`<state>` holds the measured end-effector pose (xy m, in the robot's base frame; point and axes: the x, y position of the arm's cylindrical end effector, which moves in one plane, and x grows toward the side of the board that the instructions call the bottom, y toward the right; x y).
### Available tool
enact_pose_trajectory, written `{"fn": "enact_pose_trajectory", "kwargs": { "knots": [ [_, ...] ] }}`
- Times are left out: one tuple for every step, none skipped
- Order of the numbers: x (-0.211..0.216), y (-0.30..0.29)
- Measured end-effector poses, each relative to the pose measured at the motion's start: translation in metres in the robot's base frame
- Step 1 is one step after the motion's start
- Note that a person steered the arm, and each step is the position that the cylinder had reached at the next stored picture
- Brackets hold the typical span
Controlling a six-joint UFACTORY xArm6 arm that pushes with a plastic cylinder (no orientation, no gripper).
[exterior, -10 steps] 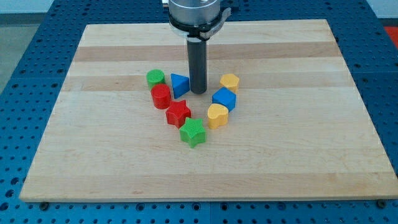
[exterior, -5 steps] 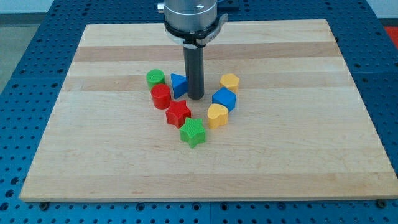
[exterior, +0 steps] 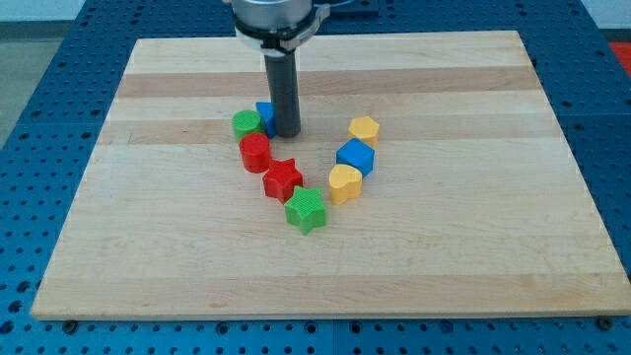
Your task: Move the blue triangle towards the top left
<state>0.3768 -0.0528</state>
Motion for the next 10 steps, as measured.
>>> {"fn": "enact_pose_trajectory", "kwargs": {
  "knots": [
    [-0.034,0.0],
    [-0.046,0.0],
    [-0.047,0.0],
    [-0.049,0.0],
    [-0.044,0.0],
    [-0.028,0.001],
    [-0.021,-0.001],
    [-0.05,-0.015],
    [-0.065,-0.027],
    [-0.066,-0.04]
  ]
}}
